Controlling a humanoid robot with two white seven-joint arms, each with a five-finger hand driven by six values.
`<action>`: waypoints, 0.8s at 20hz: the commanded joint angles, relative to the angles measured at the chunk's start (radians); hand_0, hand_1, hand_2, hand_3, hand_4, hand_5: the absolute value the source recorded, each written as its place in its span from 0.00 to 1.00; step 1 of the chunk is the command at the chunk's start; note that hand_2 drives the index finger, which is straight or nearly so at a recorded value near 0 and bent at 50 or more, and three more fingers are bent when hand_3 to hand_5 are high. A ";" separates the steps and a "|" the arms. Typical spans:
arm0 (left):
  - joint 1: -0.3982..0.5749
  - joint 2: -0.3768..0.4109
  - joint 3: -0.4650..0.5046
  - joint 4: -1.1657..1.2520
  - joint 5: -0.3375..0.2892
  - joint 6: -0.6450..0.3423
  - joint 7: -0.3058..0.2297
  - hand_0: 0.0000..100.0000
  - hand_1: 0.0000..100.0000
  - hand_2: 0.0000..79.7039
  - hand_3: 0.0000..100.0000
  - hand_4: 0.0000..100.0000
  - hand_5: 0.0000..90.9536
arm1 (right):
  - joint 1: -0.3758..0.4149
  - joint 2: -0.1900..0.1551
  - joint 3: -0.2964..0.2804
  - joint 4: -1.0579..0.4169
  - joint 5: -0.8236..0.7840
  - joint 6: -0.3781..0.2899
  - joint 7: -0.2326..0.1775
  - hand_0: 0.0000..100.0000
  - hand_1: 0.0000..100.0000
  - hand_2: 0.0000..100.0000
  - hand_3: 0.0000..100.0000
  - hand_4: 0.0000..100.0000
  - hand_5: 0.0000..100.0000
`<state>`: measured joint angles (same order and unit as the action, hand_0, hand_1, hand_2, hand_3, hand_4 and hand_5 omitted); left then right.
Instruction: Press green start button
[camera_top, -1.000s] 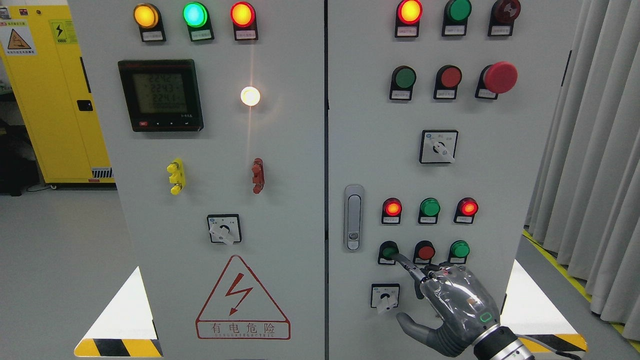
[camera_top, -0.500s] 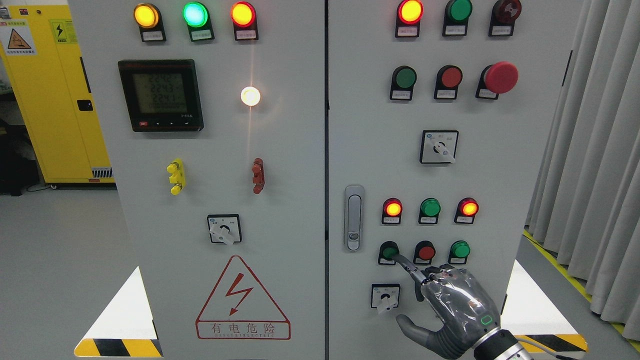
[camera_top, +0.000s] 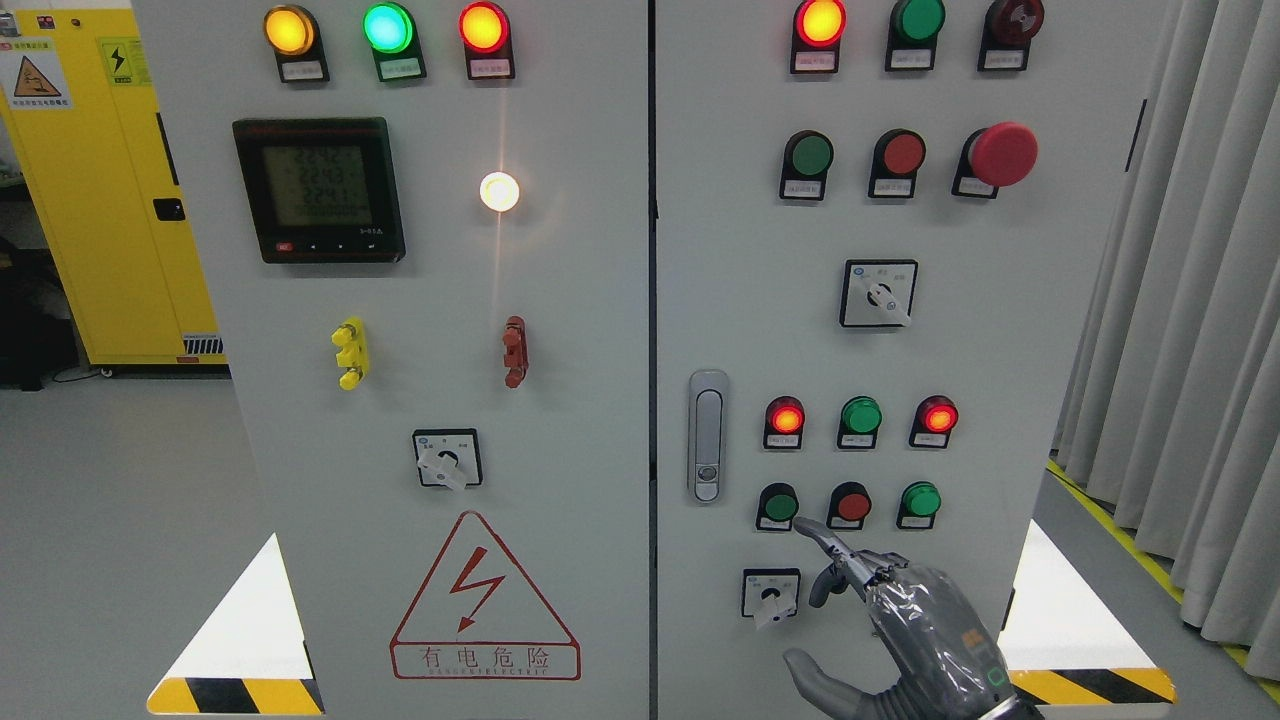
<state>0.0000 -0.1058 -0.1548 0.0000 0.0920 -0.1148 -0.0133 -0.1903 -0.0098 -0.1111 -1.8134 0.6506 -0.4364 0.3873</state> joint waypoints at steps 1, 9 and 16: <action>-0.021 0.000 0.000 -0.028 0.000 0.000 0.000 0.12 0.56 0.00 0.00 0.00 0.00 | 0.113 0.021 0.013 -0.098 -0.391 0.091 0.058 0.39 0.56 0.00 0.09 0.15 0.08; -0.021 0.002 0.000 -0.028 0.000 0.000 0.000 0.12 0.56 0.00 0.00 0.00 0.00 | 0.144 0.019 0.048 -0.136 -0.574 0.182 0.058 0.47 0.53 0.00 0.05 0.13 0.01; -0.021 0.000 0.001 -0.028 0.000 0.000 0.000 0.12 0.56 0.00 0.00 0.00 0.00 | 0.167 0.019 0.053 -0.153 -0.617 0.191 0.107 0.45 0.53 0.00 0.05 0.17 0.03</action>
<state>0.0000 -0.1058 -0.1548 0.0000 0.0920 -0.1147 -0.0133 -0.0358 -0.0025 -0.0745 -1.9194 0.0796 -0.2514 0.4740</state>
